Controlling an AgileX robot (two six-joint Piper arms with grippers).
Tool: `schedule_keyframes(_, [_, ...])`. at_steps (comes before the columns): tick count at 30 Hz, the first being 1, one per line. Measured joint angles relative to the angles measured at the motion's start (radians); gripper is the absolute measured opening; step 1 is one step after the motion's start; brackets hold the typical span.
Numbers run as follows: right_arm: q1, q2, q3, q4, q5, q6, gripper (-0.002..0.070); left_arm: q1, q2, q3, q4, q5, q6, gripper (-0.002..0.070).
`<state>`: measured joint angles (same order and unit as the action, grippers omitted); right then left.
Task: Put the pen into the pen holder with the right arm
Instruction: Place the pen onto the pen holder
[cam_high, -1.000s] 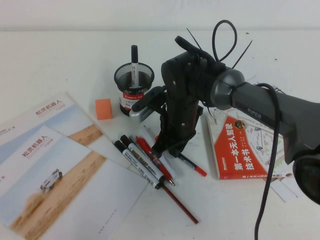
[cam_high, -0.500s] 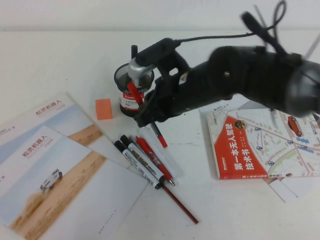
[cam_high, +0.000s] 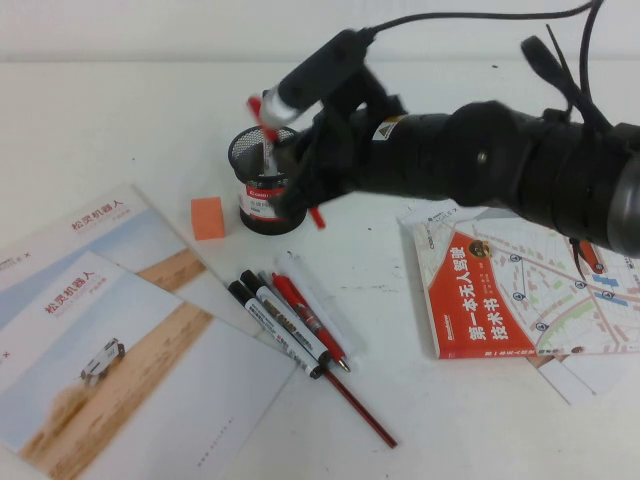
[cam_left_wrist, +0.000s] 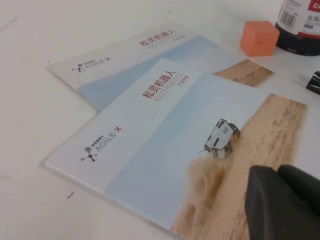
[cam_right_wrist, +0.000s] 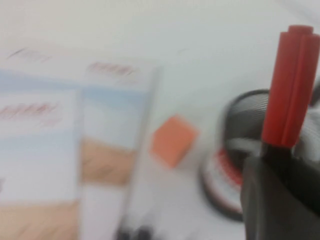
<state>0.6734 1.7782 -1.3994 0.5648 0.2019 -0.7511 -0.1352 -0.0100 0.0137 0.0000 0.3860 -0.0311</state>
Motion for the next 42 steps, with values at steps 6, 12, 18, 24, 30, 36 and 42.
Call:
schedule_keyframes(6, [-0.009, 0.014, 0.001, -0.605, -0.297, 0.765, 0.0055, 0.000, 0.000, 0.000, 0.000, 0.000, 0.000, -0.0001])
schedule_keyframes(12, [-0.030, 0.132, -0.004, -0.850, -0.674, 1.023, 0.0055, 0.000, 0.000, 0.000, 0.000, 0.000, 0.000, -0.0001])
schedule_keyframes(18, [-0.056, 0.267, -0.077, -0.867, -0.725, 1.088, 0.0055, 0.000, 0.000, 0.000, 0.000, 0.000, 0.000, -0.0001])
schedule_keyframes(24, [-0.075, 0.346, -0.152, -0.872, -0.725, 1.093, 0.0055, 0.000, 0.000, 0.000, 0.000, 0.000, 0.000, -0.0001])
schedule_keyframes(30, [-0.096, 0.388, -0.196, -0.872, -0.699, 1.093, 0.0055, 0.000, 0.000, 0.000, 0.000, 0.000, 0.000, -0.0001])
schedule_keyframes(36, [-0.098, 0.402, -0.202, -0.878, -0.691, 1.094, 0.0165, 0.000, 0.000, 0.000, 0.000, 0.000, 0.000, -0.0001])
schedule_keyframes(42, [-0.098, 0.400, -0.202, -0.878, -0.663, 1.098, 0.0428, 0.000, 0.000, 0.000, 0.000, 0.000, 0.000, -0.0001])
